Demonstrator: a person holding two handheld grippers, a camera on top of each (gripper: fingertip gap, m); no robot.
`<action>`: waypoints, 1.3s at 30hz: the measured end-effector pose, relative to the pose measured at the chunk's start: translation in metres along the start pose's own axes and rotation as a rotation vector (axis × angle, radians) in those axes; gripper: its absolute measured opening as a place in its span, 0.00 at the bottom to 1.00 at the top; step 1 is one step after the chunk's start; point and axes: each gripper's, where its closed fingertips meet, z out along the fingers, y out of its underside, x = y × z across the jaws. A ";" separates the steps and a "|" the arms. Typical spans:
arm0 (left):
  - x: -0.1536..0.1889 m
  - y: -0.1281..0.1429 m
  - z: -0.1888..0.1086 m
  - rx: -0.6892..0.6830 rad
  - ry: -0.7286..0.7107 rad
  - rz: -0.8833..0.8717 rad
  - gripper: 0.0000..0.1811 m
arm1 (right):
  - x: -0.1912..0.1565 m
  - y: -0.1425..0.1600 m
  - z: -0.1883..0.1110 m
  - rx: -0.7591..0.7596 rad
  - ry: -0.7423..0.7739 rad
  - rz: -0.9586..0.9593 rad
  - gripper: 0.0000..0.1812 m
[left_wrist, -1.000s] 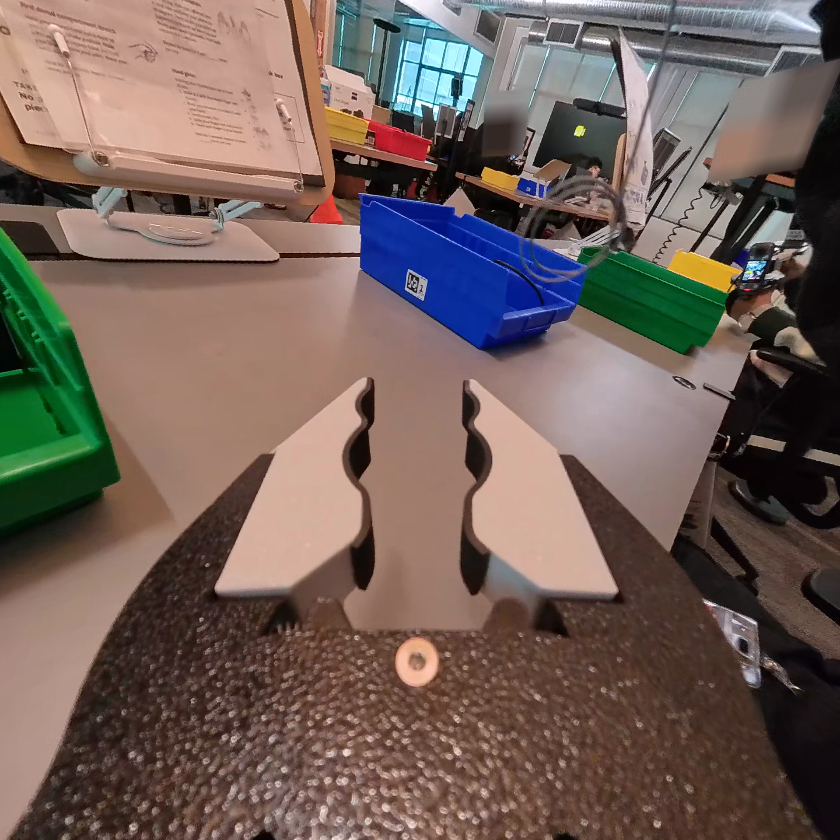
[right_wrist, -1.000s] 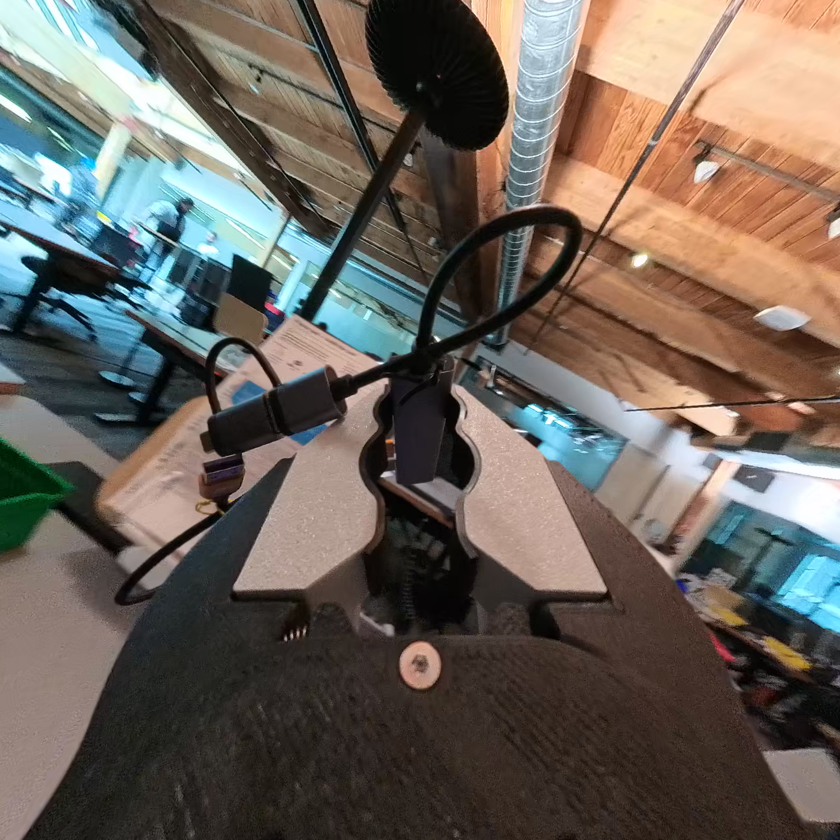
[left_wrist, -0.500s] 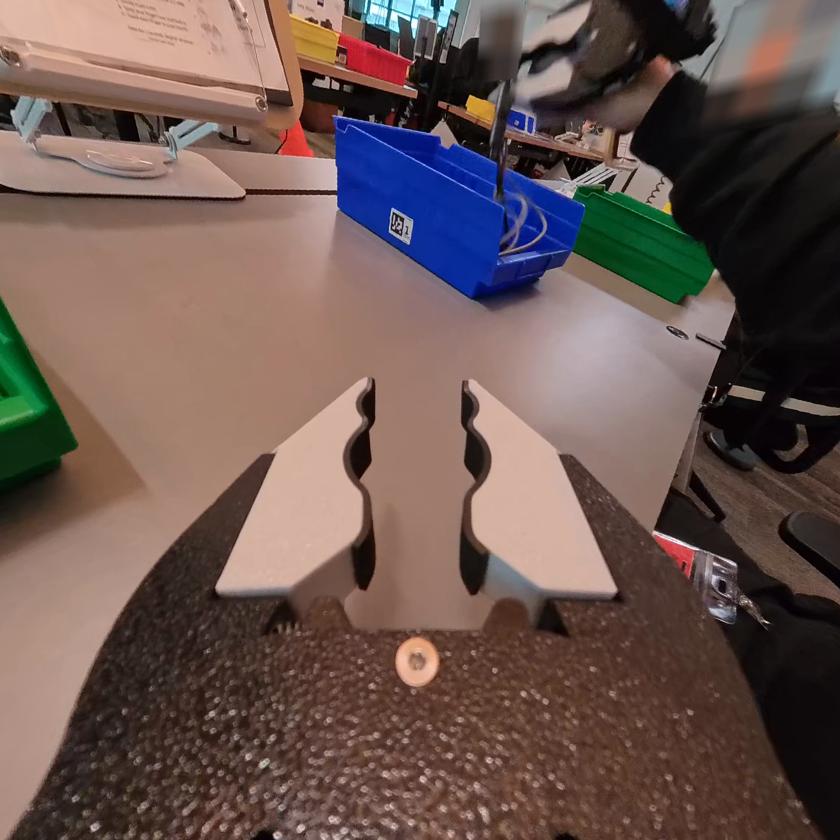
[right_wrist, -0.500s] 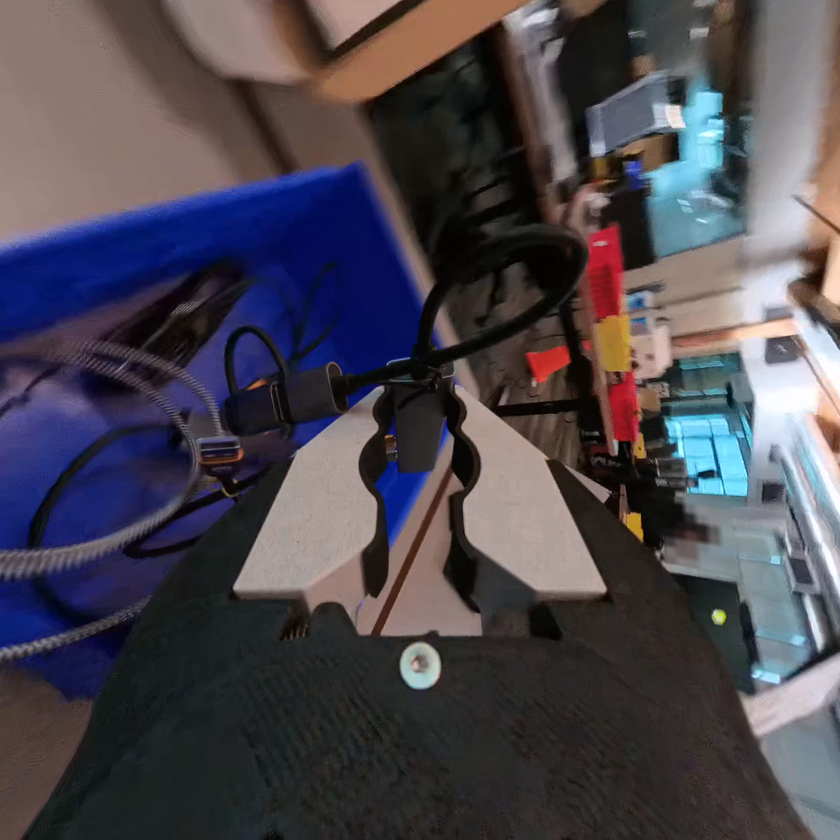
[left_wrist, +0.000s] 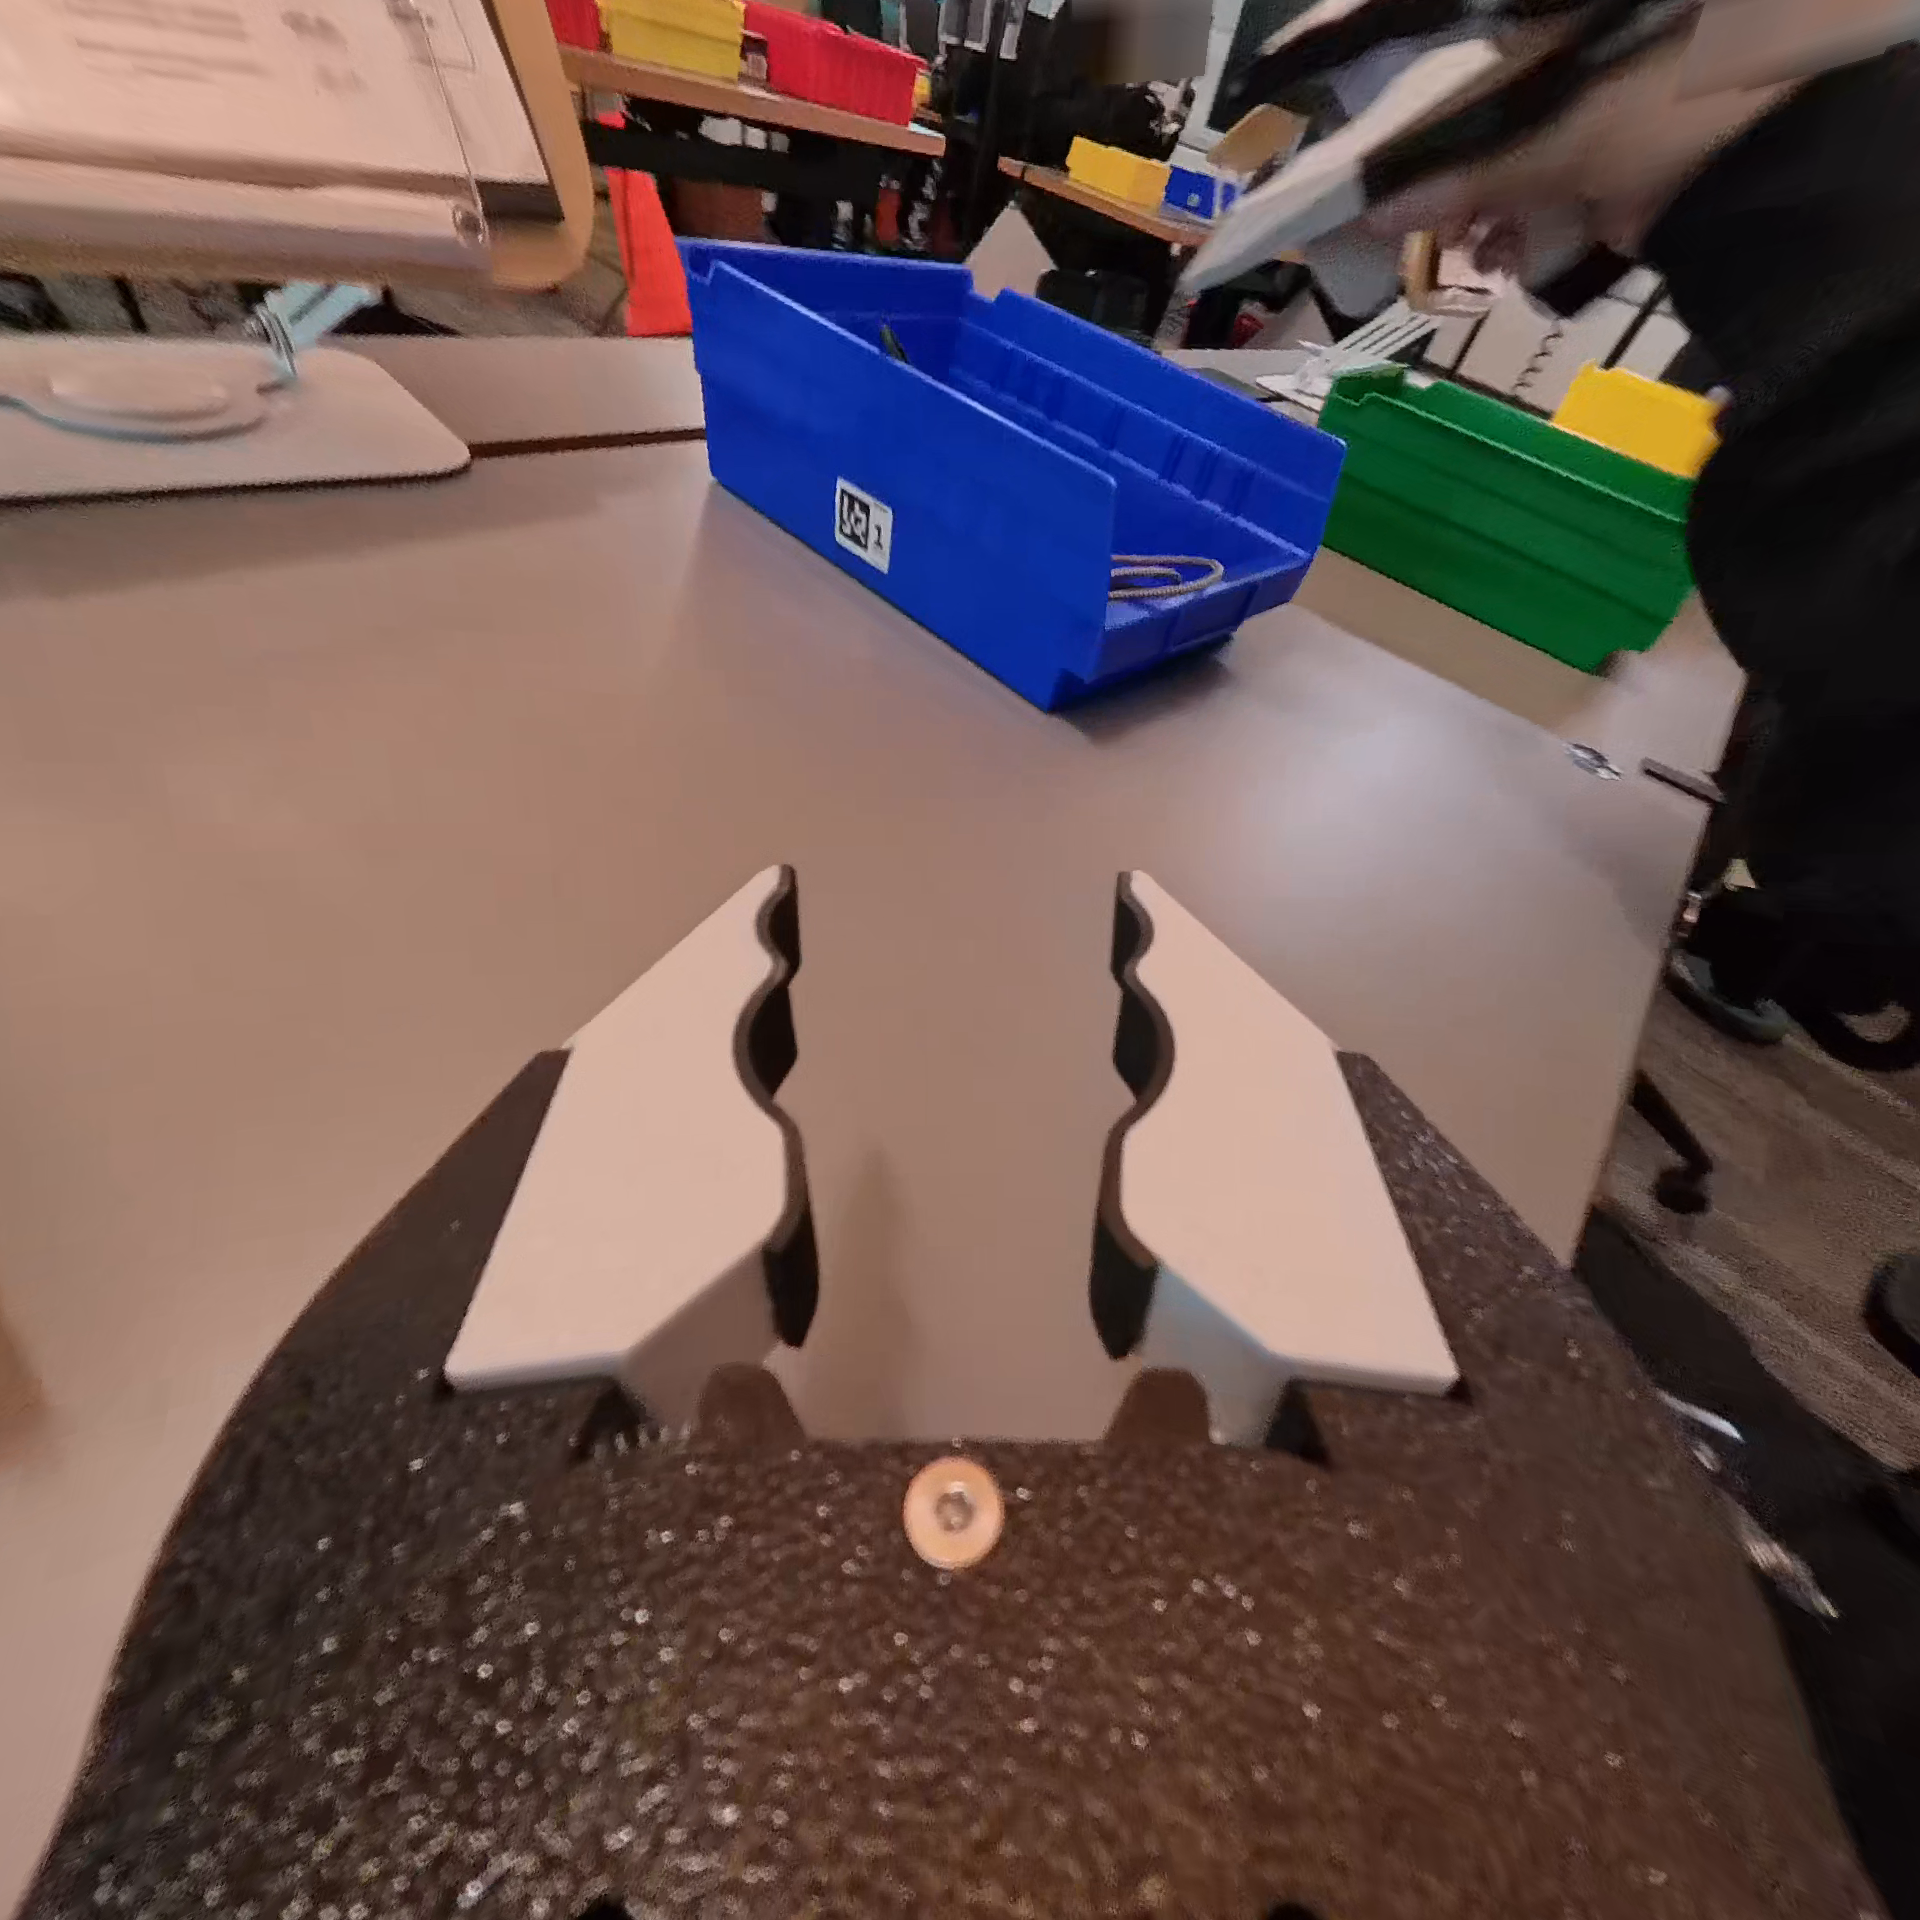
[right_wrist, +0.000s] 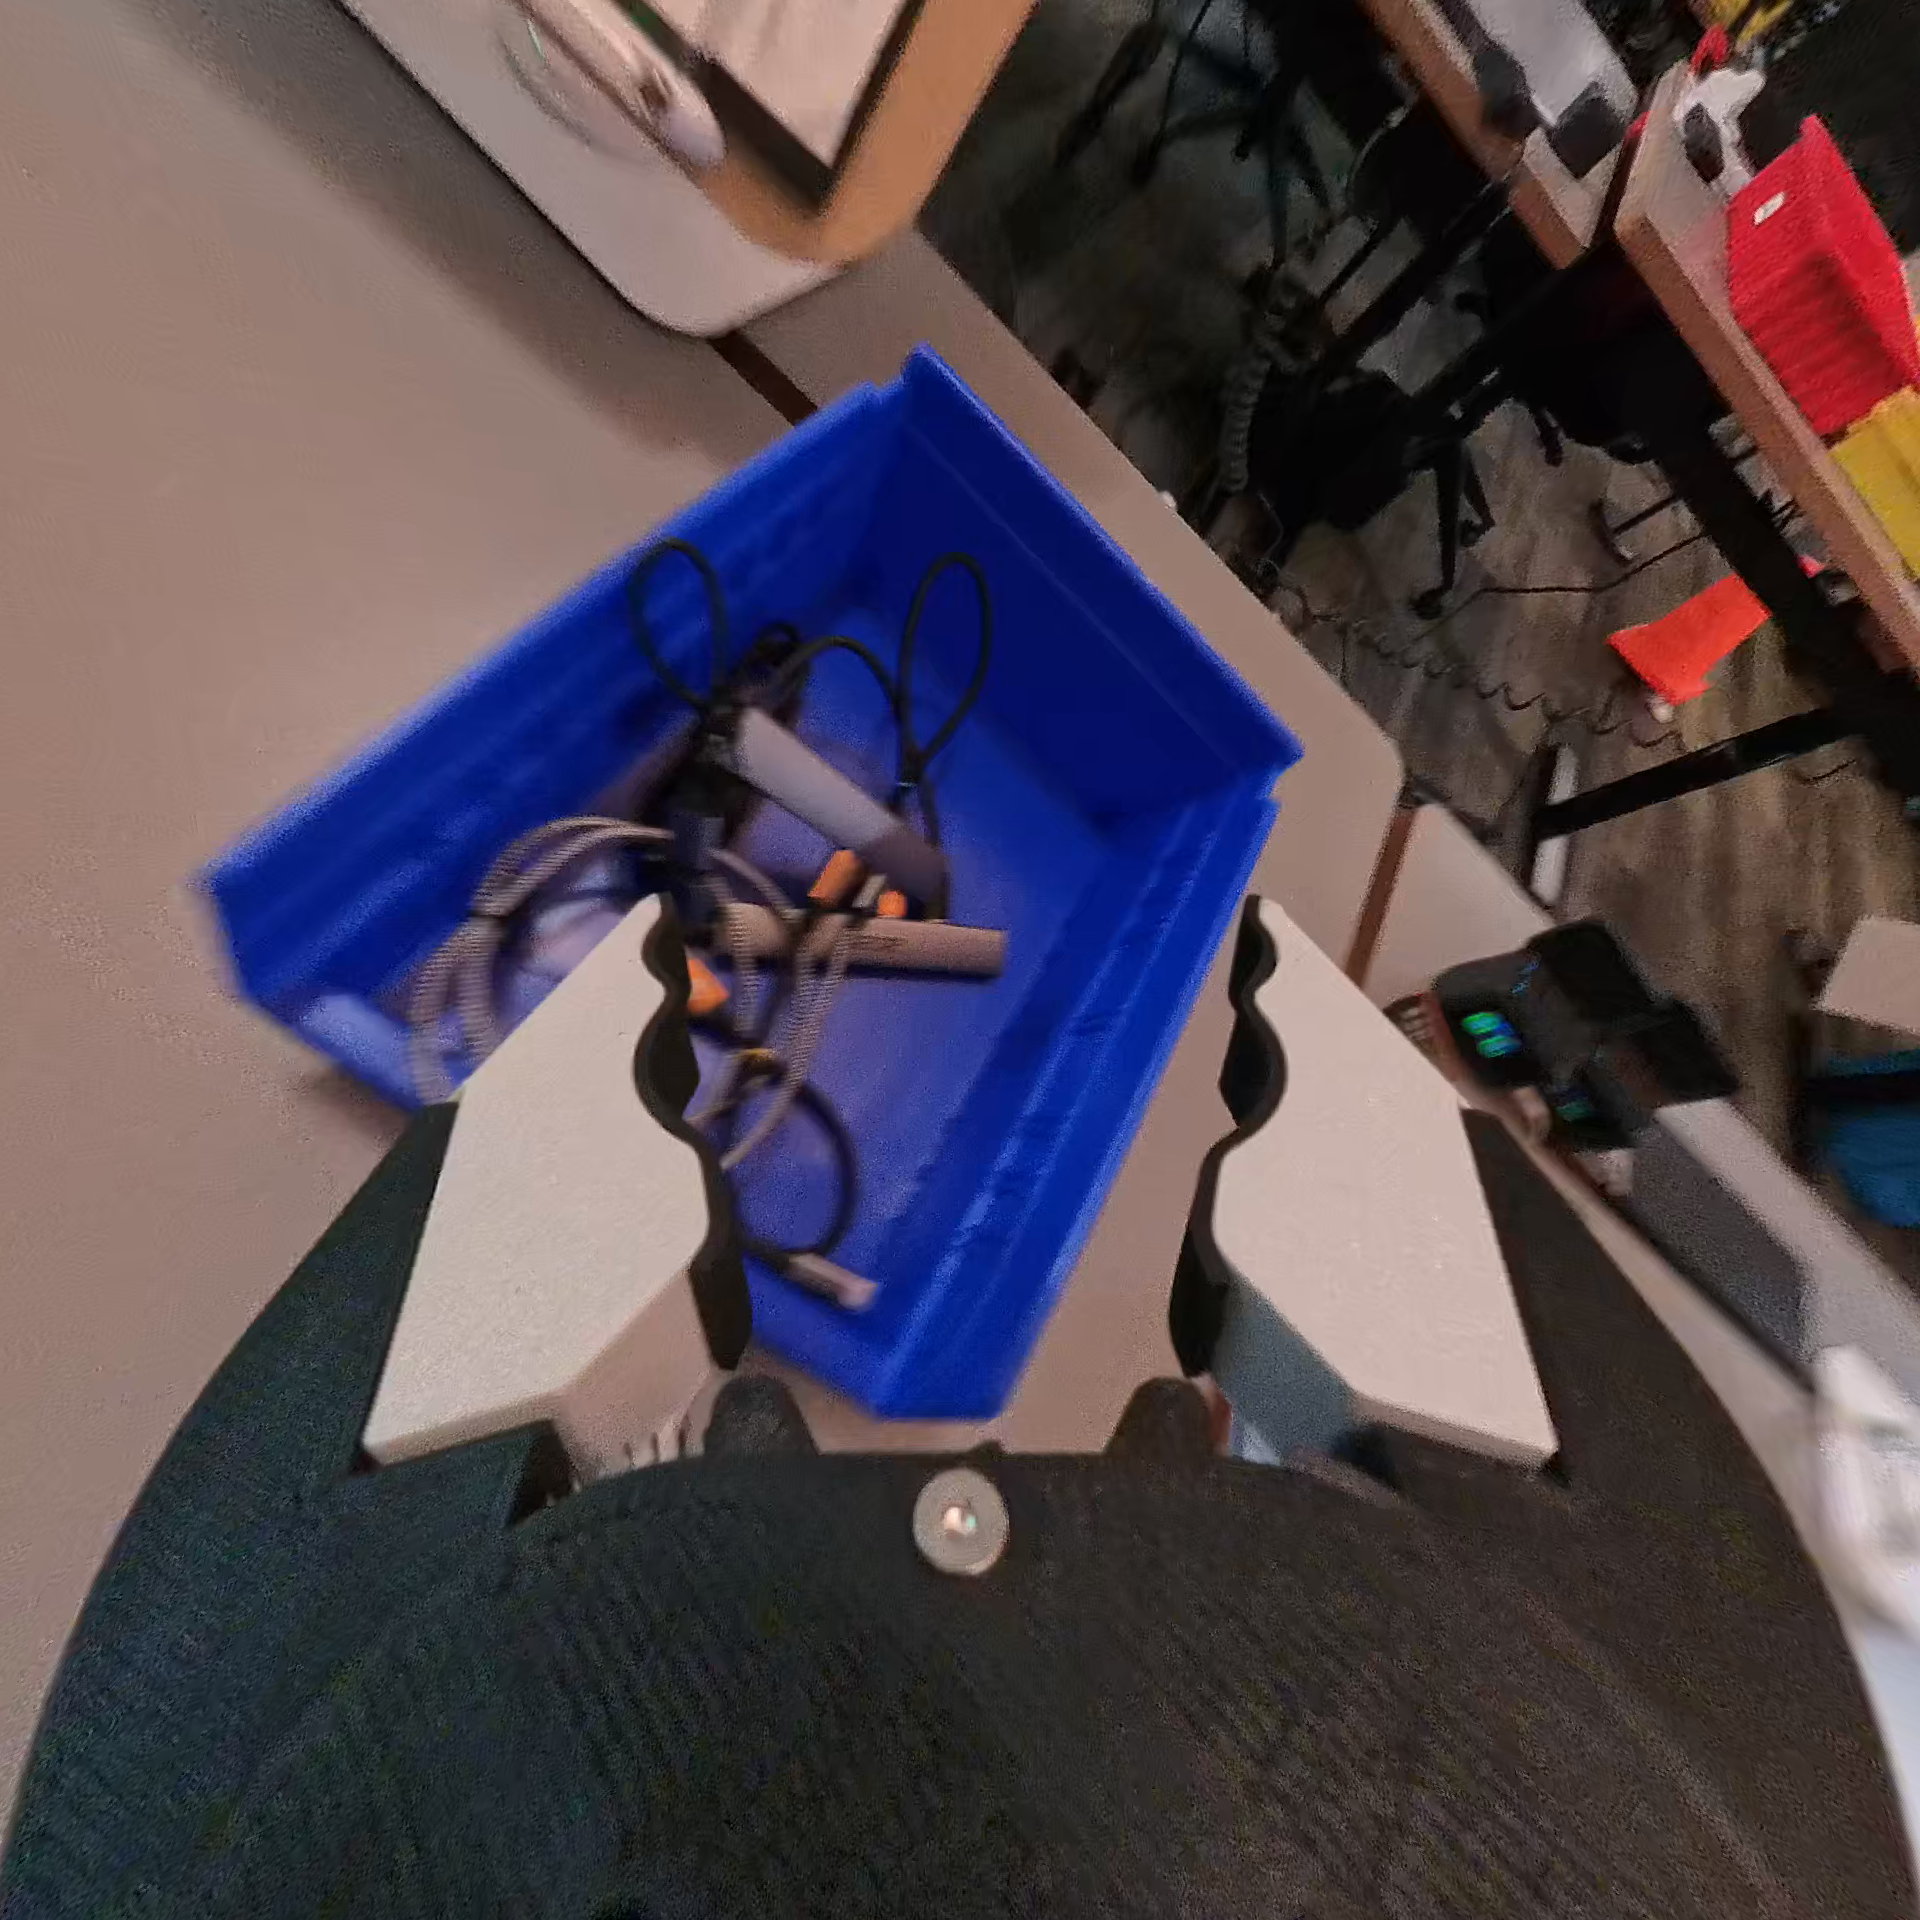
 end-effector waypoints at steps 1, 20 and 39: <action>0.003 -0.005 0.011 -0.001 -0.019 0.019 0.37 | -0.014 0.006 -0.014 0.038 -0.012 0.058 0.57; -0.009 -0.044 0.285 -0.660 -0.380 -0.070 0.50 | -0.083 0.106 -0.058 0.103 0.175 0.320 0.59; -0.051 0.045 0.014 -0.653 -0.100 0.175 0.10 | -0.191 -0.050 -0.134 0.548 -0.187 0.212 0.55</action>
